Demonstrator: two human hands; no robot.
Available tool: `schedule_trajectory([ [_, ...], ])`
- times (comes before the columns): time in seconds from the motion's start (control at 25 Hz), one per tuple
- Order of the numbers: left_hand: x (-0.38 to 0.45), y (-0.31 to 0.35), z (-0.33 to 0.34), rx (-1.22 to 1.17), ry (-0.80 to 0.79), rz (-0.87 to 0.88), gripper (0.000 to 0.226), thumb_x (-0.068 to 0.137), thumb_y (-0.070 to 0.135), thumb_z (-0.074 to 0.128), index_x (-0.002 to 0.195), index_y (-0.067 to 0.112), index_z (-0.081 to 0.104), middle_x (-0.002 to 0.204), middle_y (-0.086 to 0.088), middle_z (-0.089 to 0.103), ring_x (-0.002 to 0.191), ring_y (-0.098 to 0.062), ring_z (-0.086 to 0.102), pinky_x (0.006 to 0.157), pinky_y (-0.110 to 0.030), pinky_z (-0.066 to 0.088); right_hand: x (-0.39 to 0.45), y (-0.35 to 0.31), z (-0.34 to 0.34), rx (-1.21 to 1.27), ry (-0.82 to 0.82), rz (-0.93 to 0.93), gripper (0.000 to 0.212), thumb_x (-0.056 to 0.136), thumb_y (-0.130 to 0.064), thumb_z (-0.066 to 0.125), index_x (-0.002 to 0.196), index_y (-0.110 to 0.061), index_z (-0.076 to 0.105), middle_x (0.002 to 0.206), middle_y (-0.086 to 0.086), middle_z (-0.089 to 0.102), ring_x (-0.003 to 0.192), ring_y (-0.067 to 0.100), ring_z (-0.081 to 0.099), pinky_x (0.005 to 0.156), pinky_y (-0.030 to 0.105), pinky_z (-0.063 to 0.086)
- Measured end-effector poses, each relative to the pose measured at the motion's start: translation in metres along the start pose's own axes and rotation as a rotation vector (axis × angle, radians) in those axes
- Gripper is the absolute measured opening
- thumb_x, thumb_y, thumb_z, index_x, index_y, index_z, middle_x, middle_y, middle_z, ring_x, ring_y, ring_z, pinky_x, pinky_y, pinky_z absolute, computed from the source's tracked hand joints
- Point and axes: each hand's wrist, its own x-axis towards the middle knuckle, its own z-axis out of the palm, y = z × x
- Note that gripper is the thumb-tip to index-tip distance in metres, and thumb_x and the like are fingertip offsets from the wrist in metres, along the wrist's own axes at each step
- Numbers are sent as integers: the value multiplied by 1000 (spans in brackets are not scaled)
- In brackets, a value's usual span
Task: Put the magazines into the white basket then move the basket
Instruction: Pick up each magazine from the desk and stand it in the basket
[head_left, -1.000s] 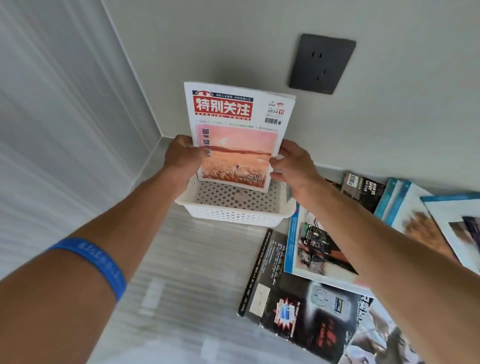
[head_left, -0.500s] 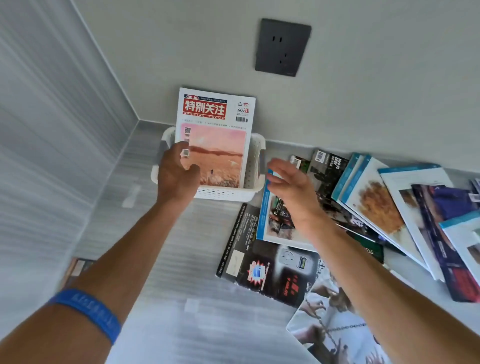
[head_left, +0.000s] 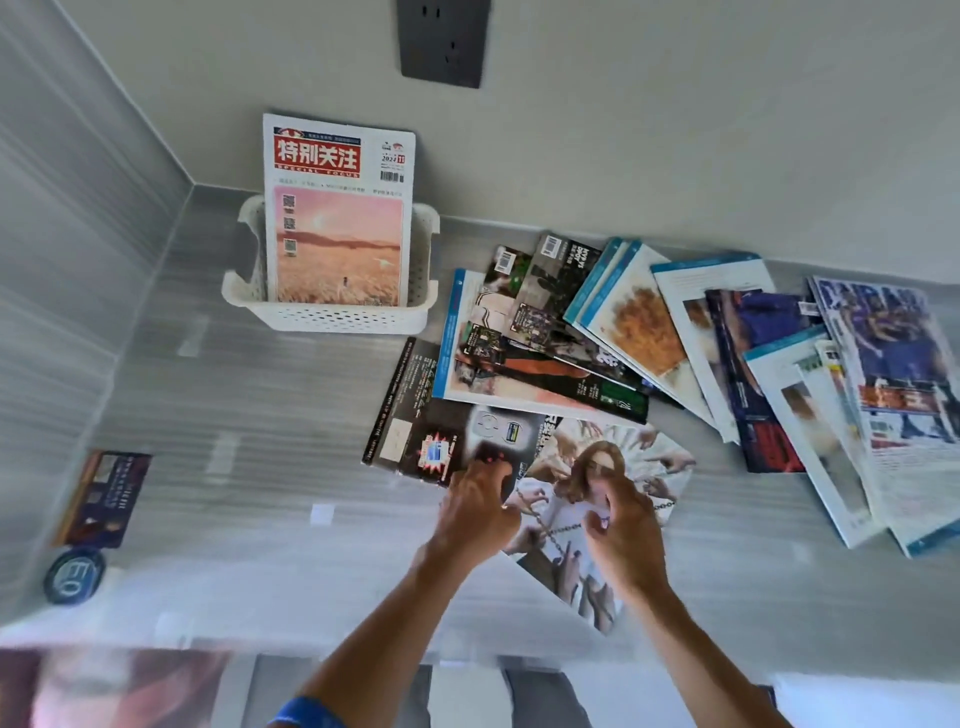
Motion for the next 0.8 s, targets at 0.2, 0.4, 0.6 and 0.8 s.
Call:
schedule_trajectory([
  [0.2, 1, 33, 40, -44, 51, -175, 60, 78, 22, 67, 131, 19, 40, 118, -4, 52, 110, -24, 50, 90, -37, 48, -17, 9, -5, -68, -41, -33, 40, 73, -11, 68, 110, -23, 68, 120, -2, 67, 108, 26, 61, 83, 35, 55],
  [0.4, 8, 54, 44, -364, 33, -273, 24, 89, 36, 57, 106, 20, 56, 96, -5, 66, 90, -23, 65, 78, -42, 58, -15, 9, -28, 139, -189, 42, 44, 73, -6, 58, 104, -35, 69, 105, -15, 67, 95, 12, 62, 76, 26, 50],
  [0.6, -19, 42, -1, -653, -88, -236, 23, 88, 15, 67, 109, 20, 57, 103, -9, 68, 87, -21, 66, 75, -33, 54, -7, 13, -75, 312, -82, 26, 36, 88, -4, 59, 102, -36, 66, 111, -12, 67, 96, 5, 64, 81, 23, 53],
  [0.8, -42, -10, -58, -1135, -48, -281, 18, 87, 1, 65, 103, 10, 61, 98, -18, 70, 81, -30, 66, 73, -40, 55, -6, -10, -68, 1095, -503, 808, 44, 78, -26, 76, 116, -11, 62, 110, 10, 62, 77, 23, 63, 67, 35, 57],
])
